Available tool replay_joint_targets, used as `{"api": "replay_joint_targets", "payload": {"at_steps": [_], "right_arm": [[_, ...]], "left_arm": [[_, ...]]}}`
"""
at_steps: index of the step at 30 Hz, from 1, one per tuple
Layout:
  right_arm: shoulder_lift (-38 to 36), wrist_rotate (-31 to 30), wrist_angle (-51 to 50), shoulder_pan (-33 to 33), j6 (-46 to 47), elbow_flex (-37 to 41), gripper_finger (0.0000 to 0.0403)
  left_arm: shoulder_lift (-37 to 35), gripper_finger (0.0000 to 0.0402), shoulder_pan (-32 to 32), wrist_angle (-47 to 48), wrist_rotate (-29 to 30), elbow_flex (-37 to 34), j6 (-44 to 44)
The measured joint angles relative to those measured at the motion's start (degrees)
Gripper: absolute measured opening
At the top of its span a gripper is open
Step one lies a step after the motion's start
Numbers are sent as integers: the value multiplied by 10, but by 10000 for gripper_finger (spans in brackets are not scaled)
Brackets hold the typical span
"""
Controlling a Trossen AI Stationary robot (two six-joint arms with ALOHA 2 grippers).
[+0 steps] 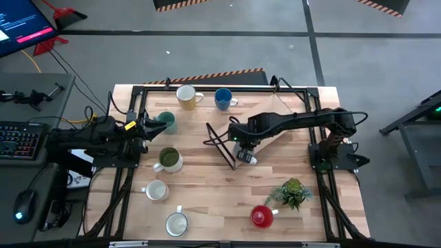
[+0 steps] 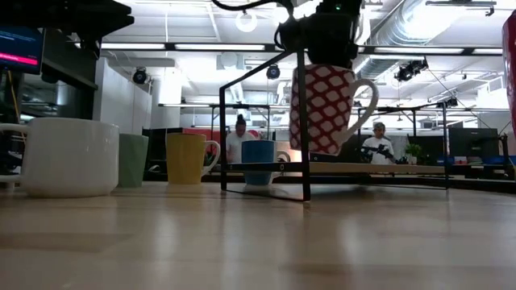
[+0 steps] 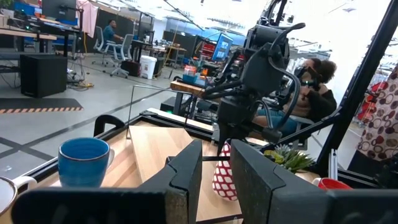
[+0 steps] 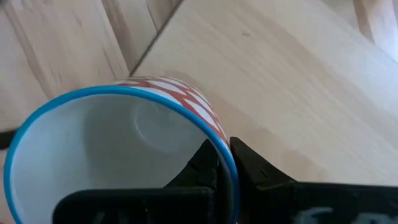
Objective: Place coffee mugs
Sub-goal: Put the red patterned mug on the shelf
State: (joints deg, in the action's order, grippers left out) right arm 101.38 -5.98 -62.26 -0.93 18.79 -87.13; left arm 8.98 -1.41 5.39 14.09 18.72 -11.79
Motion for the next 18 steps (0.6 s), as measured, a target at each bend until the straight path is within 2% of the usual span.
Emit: {"api": "replay_joint_targets", "payload": {"at_steps": [18], "right_arm": [[7, -7, 12, 0, 3, 0, 0]], "left_arm": [[0, 76, 0, 0, 0, 0, 0]]}}
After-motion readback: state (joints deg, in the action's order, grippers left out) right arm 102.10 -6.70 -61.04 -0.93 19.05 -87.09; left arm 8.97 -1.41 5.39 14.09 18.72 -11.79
